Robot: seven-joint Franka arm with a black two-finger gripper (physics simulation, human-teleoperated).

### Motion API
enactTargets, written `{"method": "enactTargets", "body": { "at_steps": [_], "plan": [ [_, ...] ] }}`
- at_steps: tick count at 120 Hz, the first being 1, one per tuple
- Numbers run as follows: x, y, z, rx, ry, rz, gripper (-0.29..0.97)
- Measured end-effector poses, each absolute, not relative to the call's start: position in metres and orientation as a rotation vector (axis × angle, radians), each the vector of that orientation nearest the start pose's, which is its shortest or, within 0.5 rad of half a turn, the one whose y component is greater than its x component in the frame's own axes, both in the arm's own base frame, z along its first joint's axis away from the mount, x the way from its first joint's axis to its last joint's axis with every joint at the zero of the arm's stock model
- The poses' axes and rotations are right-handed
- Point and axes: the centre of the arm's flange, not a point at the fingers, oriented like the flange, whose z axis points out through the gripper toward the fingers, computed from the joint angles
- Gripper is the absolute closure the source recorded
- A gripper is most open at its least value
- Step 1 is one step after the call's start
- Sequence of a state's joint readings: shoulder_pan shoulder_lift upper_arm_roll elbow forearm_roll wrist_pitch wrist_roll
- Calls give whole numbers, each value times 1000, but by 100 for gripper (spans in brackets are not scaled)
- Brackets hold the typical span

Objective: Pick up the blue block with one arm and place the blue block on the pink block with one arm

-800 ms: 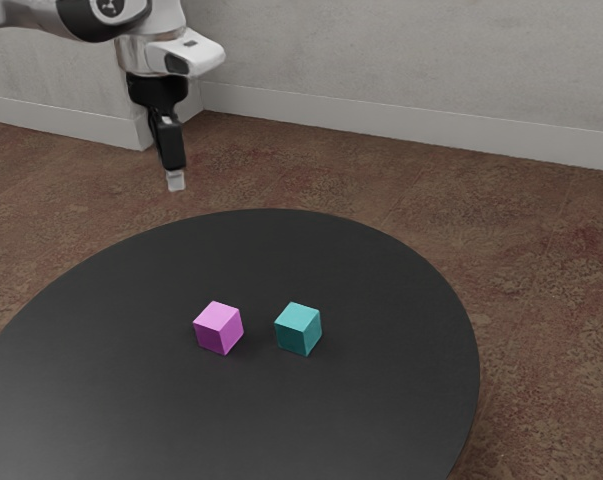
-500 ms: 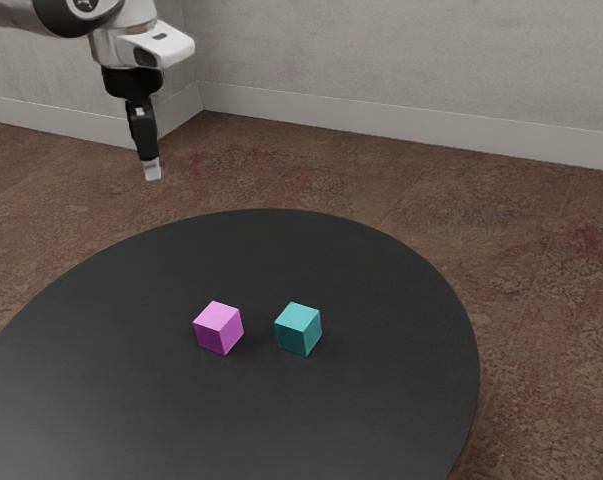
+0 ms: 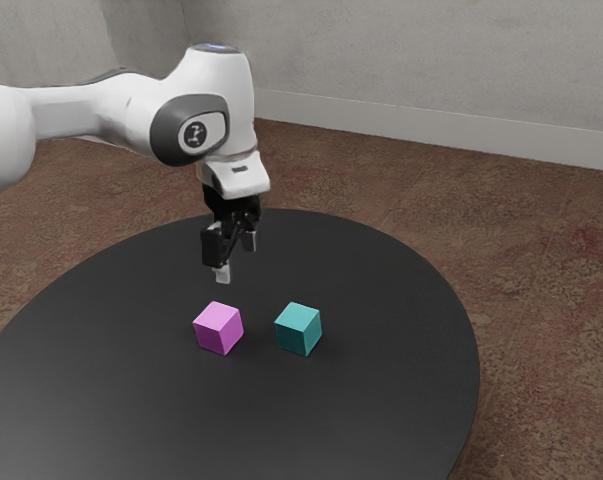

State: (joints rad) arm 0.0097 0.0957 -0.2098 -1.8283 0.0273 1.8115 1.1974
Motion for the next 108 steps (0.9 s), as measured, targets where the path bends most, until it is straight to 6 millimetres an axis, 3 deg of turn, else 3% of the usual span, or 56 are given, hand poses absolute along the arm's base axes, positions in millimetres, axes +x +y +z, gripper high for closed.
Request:
{"method": "enactTargets", "body": {
  "at_steps": [8, 23, 40, 65, 108],
  "plan": [
    [567, -109, 453, -2404, 2101, 112, 0],
    [575, -131, 423, -2317, 2212, 50, 0],
    [593, -132, 387, -2270, 2281, 30, 0],
    [617, -138, 358, -2194, 2350, -31, 0],
    [647, -128, 318, -2152, 2406, -54, 0]
  ]
}}
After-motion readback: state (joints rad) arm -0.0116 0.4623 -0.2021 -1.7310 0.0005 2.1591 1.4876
